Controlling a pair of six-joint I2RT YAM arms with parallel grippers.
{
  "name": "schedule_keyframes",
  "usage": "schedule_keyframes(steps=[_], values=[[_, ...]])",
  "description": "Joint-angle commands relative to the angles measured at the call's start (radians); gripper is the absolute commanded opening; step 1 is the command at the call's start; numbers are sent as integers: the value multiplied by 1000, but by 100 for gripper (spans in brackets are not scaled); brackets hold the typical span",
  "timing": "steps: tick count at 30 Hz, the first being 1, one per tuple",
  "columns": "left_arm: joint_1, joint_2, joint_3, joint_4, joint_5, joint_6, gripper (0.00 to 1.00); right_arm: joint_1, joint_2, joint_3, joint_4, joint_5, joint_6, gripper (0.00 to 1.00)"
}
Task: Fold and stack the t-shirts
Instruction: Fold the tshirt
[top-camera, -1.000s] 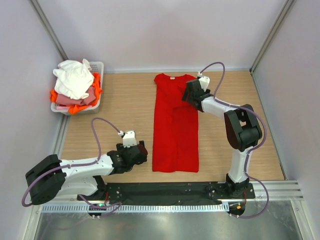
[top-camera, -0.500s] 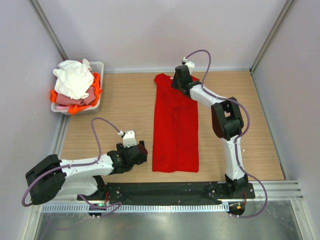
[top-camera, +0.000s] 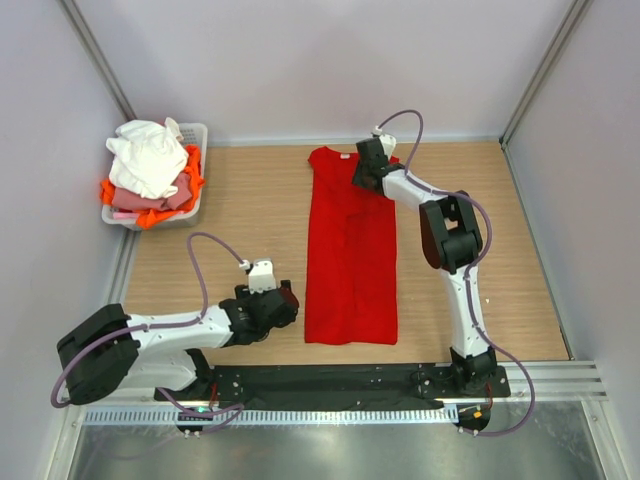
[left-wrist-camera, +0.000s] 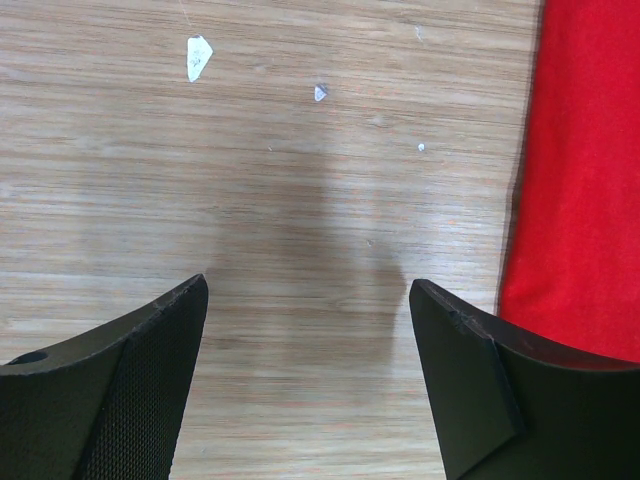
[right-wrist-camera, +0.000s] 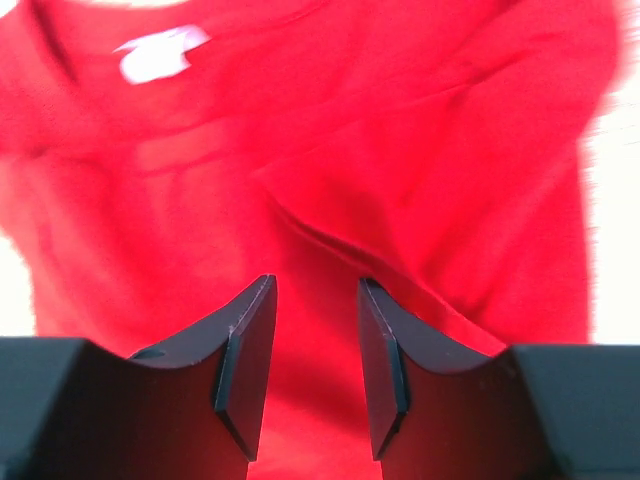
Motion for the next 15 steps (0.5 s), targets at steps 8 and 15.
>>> schedule_keyframes(steps=[8,15], values=[[-2,10,23,11,-30,-11,82,-52,-92,-19,-27,200,3,44],[-2,4,20,12,-27,-8,83,-24,-400,-278,59,152,-28,73]])
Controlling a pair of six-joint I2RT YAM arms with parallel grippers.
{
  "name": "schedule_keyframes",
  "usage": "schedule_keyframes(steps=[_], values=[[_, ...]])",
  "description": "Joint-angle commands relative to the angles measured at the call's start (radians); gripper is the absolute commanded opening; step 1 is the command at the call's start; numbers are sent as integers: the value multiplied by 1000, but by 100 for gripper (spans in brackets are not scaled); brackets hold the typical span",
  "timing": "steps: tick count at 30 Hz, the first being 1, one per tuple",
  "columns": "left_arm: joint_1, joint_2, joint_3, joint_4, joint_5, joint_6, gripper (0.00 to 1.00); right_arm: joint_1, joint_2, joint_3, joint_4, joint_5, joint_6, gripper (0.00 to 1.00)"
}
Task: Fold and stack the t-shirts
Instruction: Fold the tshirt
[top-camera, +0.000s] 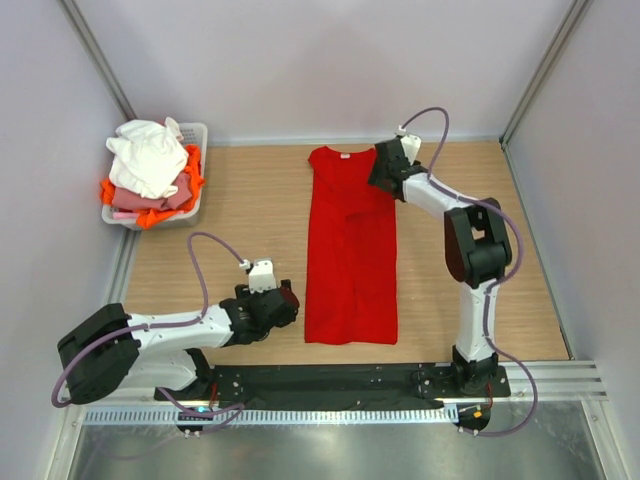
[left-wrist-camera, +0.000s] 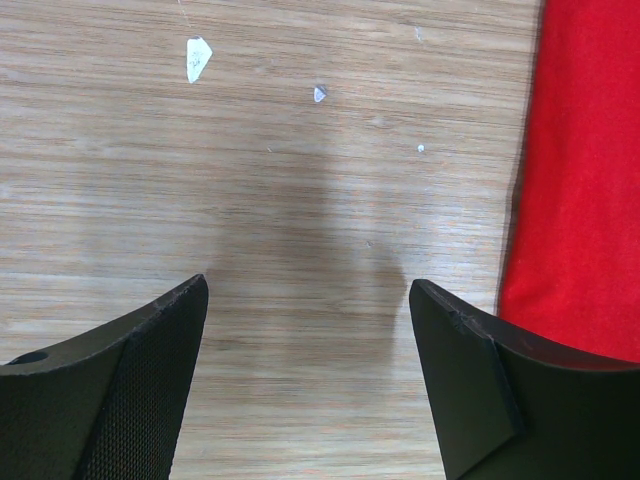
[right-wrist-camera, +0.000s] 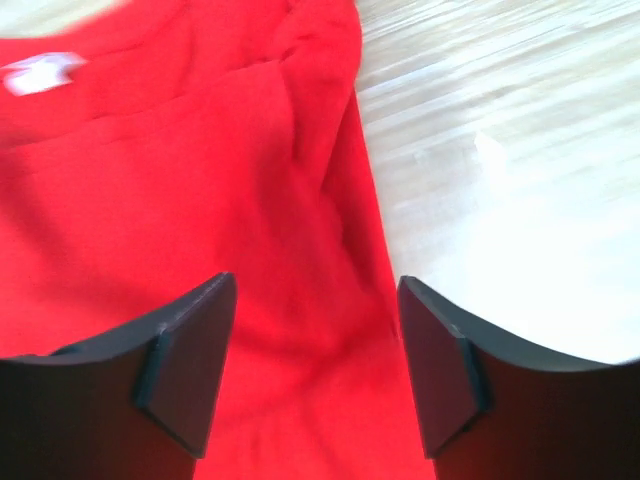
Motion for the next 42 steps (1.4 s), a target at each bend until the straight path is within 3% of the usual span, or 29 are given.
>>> schedule_keyframes(steps=[1,5,9,12,15,19,25,37,42], values=[[-2,-3,16,12,-19,-8,83,27,-288,-92,51,17,-15,76],[-2,2,24,4,5,-3,86,29,-489,-229,-110,-12,76,80],[-8,-20,54,-32,90,0,82,75,-773,-554,-233,-58,237,78],[-51,-72,34,-17,166,-54,82,206,-971,-727,-355,-32,336,78],[-151,-118,28,-20,165,-117,83,348,-1089,-835,-470,-13,453,77],[-202,-98,34,-19,142,-169,83,509,-1200,-960,-537,-20,597,72],[-255,-37,64,-8,99,-207,82,645,-1283,-1114,-551,-15,732,64],[-257,58,64,26,36,-212,79,713,-1151,-1240,-351,-66,763,44],[-257,104,64,57,38,-209,68,718,-1137,-1283,-311,-76,774,33]])
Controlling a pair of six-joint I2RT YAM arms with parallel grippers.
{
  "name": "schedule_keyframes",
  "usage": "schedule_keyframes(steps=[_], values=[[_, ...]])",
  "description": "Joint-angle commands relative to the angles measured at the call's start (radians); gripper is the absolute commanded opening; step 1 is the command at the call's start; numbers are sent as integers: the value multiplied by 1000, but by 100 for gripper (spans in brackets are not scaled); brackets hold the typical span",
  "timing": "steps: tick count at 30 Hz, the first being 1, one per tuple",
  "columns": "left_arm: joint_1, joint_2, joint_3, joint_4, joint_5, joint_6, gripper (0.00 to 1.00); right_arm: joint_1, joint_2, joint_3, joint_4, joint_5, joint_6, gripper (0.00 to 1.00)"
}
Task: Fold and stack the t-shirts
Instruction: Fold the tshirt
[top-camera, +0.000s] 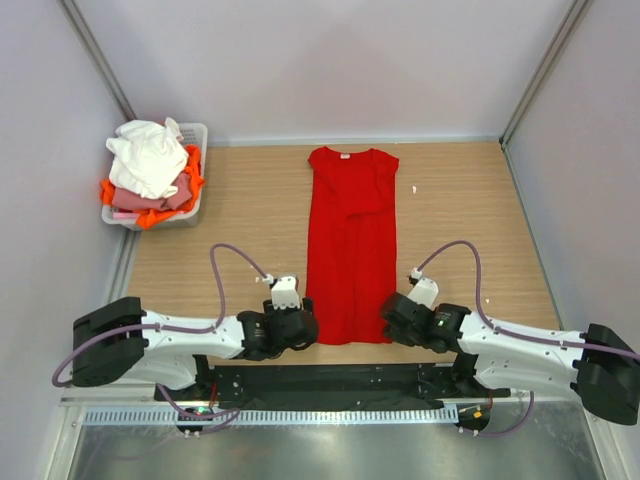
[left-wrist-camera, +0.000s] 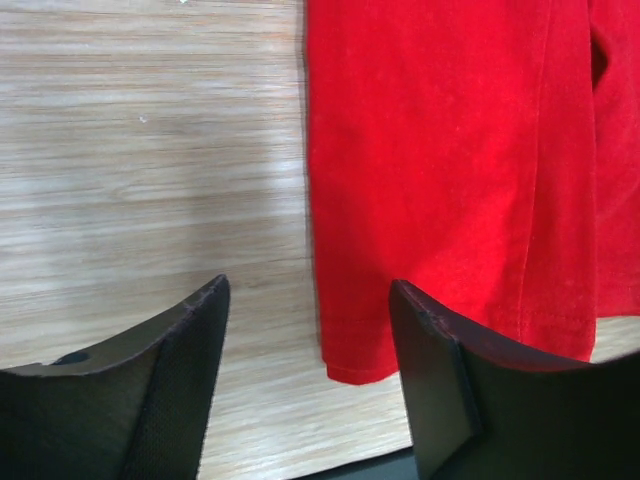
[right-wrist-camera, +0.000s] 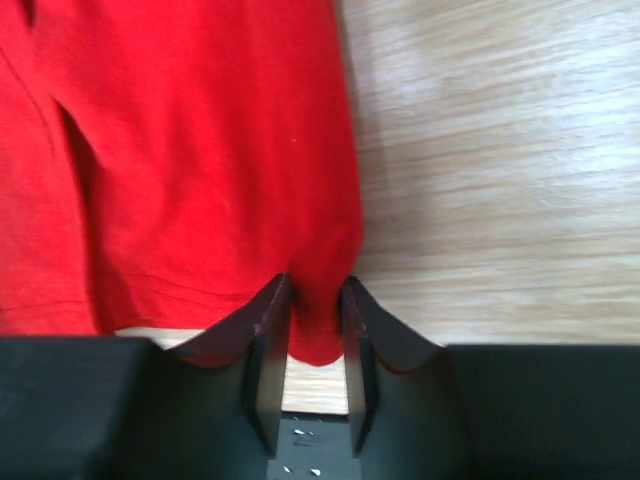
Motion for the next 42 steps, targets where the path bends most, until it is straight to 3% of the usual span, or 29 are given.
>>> schedule_keyframes(steps=[1,3,6,9,13,15,18,21,22,23,24,34,38,42], values=[[-3,47,12,31,-19,-17,65,12,27,-63,35,-19,39,28],[-3,73,21,33,-17,-8,46,10,22,-71,30,-14,38,24],[-3,99,42,33,-5,9,34,12,16,-75,24,-16,39,21],[-3,99,53,34,32,7,33,13,20,-72,24,-28,38,19],[-4,76,50,40,99,-14,52,13,34,-49,6,-53,31,16],[-12,59,44,39,122,-25,55,16,23,-40,-22,-56,31,15],[-14,30,30,23,133,-37,44,16,-3,-31,-60,-56,38,14],[-14,31,30,19,153,-33,20,16,-15,-28,-82,-54,38,10],[-14,36,33,17,168,-30,4,16,-16,-26,-85,-56,38,8],[-14,42,39,10,176,-31,0,16,-15,-25,-93,-59,38,6],[-14,42,55,-19,179,-34,0,16,-15,-22,-103,-65,39,2],[-14,-48,301,-423,142,-37,0,16,-165,161,-304,-37,25,1],[35,-16,484,-610,87,18,0,15,-91,310,-329,15,-33,1],[126,5,579,-586,128,116,0,-32,32,451,-334,76,-137,1]])
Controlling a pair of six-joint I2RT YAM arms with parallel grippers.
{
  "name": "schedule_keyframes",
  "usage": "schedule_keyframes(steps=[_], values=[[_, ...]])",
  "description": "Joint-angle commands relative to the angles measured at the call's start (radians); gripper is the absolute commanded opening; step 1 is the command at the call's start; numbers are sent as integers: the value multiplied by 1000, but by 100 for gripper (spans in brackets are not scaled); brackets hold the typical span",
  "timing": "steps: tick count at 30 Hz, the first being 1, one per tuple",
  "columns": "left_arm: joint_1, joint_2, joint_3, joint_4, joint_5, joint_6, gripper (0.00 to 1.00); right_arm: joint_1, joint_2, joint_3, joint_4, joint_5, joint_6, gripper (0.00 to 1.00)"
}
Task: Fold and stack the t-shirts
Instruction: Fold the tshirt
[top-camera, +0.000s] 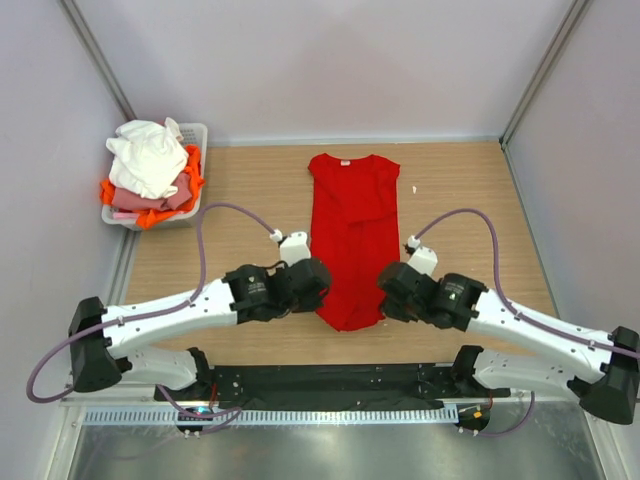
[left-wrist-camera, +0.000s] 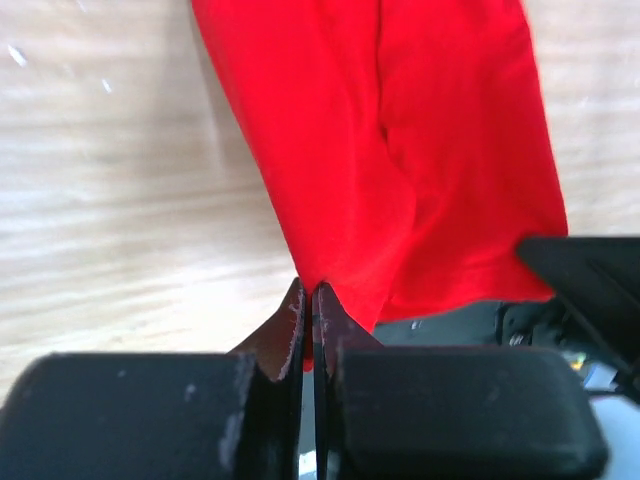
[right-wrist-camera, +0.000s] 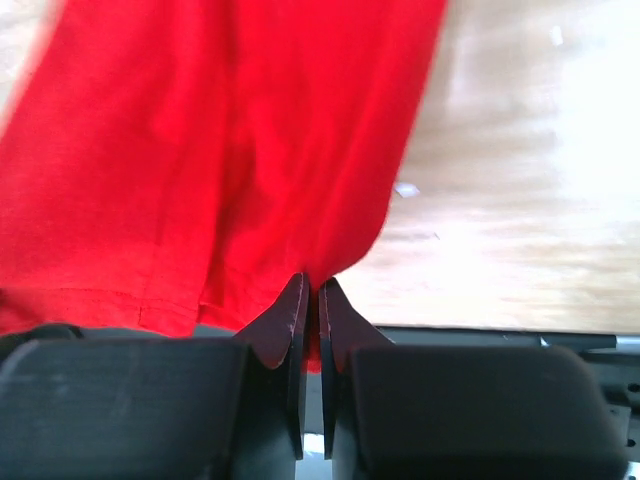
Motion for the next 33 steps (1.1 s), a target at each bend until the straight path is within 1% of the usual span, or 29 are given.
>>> schedule_keyframes(steps=[1,2,3,4,5,7,8,9,11,12,13,17,21,25,26,28,29,31,32,33], values=[[84,21,51,-71,19,100,0,-74,90,134,-21,80,-120,1],[138,30,58,-46,41,139,0,-109,107,154,-6,78,-184,1],[164,37,76,-37,57,157,0,-143,134,173,8,69,-216,1],[187,47,87,-28,85,179,0,-221,145,208,20,45,-256,1],[230,71,101,-9,96,220,0,-256,159,225,39,35,-288,1],[273,105,156,5,128,278,0,-322,206,280,56,9,-379,1],[311,152,178,5,154,326,0,-365,226,299,72,3,-402,1],[331,174,222,11,176,346,0,-382,248,318,79,-1,-449,1],[379,229,270,29,232,389,0,-419,323,371,97,-18,-488,1],[391,285,319,31,240,416,0,-431,350,386,102,-18,-514,1],[413,312,343,31,246,432,0,-444,392,410,111,-27,-528,1],[469,439,465,34,283,490,0,-508,475,457,158,-44,-569,1],[535,548,609,23,361,525,0,-574,550,522,183,-75,-595,1],[592,706,776,-44,384,591,0,-618,643,596,201,-93,-620,1],[600,737,846,-70,386,599,0,-626,691,615,206,-97,-631,1],[629,795,926,-115,409,617,0,-657,749,679,206,-98,-638,1],[640,864,1008,-130,413,619,2,-668,806,729,211,-104,-649,1],[672,939,1098,-181,430,621,7,-691,883,794,214,-124,-657,1],[686,1015,1202,-205,433,618,16,-718,918,832,218,-145,-680,27],[698,1063,1262,-230,441,615,48,-732,967,930,202,-149,-681,50]])
